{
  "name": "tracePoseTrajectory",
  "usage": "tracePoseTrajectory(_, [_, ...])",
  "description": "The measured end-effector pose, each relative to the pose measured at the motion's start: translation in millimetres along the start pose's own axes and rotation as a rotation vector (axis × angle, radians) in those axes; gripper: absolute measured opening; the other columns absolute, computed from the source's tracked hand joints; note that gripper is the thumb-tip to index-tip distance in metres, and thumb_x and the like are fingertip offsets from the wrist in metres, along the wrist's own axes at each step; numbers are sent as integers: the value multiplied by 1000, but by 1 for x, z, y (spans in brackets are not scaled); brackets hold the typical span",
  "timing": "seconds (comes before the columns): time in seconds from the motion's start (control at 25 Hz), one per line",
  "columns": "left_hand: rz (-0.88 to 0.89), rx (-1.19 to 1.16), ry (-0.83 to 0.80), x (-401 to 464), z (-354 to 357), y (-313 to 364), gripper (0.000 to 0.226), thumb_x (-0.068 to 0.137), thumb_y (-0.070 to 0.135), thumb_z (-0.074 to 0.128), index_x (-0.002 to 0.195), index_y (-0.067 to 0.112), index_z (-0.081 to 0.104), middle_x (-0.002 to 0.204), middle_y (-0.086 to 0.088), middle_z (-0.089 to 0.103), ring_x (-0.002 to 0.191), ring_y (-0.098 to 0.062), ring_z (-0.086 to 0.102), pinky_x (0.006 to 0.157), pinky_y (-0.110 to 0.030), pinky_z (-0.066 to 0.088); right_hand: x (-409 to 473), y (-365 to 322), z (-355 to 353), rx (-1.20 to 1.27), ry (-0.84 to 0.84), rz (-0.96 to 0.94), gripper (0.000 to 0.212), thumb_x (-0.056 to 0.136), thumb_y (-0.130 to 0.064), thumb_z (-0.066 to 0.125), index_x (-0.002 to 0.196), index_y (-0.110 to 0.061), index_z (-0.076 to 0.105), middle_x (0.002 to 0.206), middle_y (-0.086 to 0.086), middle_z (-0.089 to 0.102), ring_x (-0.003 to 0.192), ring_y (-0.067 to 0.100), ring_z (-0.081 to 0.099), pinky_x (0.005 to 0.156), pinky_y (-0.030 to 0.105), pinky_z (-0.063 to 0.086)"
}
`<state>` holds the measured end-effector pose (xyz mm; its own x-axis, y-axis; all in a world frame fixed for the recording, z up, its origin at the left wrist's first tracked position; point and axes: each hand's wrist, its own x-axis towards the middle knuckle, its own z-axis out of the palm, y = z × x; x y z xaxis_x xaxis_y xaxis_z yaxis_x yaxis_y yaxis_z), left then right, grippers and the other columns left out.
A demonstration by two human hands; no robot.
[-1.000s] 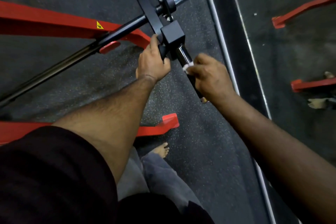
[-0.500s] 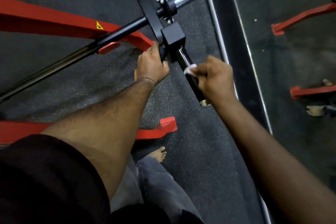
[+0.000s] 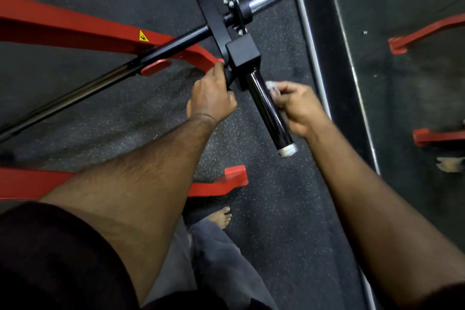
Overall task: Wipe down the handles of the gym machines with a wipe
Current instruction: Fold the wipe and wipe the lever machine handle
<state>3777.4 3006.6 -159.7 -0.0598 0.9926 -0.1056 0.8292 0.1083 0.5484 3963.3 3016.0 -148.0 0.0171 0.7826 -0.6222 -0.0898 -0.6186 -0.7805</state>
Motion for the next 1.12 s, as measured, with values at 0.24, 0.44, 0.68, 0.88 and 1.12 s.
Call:
tracePoseTrajectory(0.24, [48, -5, 57, 0, 1, -2, 49, 78, 21, 59, 121, -2, 53, 105, -21, 65, 93, -44, 61, 77, -43, 45, -16, 33, -18, 122, -344, 219, 25, 82, 18, 52, 100, 4, 62, 83, 11, 74, 74, 13, 71, 67, 19, 58])
tracePoseTrajectory(0.44, [122, -38, 136, 3, 9, -10, 41, 76, 26, 50, 105, -2, 57, 92, -23, 63, 81, -43, 59, 67, -42, 39, 17, 15, 25, 370, -430, 270, 8, 78, 5, 62, 83, 0, 66, 71, 6, 70, 63, 8, 69, 58, 14, 55])
tracePoseTrajectory(0.68, [166, -118, 197, 3, 10, -15, 37, 69, 17, 47, 98, -1, 59, 80, -22, 60, 72, -40, 56, 62, -33, 29, -13, 39, 21, 613, -423, 403, 17, 70, -4, 56, 68, 0, 72, 59, 8, 63, 45, 12, 62, 41, 15, 49])
tracePoseTrajectory(0.88, [183, -175, 217, 6, 14, -20, 29, 78, 23, 49, 95, 2, 61, 81, -16, 62, 74, -36, 57, 63, -33, 31, 23, 31, 36, 728, -486, 328, 22, 62, 4, 73, 84, 7, 72, 77, 17, 70, 62, 21, 71, 53, 21, 57])
tracePoseTrajectory(1.12, [171, -191, 217, 4, 12, -19, 31, 83, 24, 52, 101, 1, 62, 86, -16, 64, 78, -34, 58, 64, -28, 28, -23, 45, -13, 200, -535, 253, 20, 60, 2, 76, 76, 0, 65, 63, 12, 61, 48, 17, 57, 45, 22, 50])
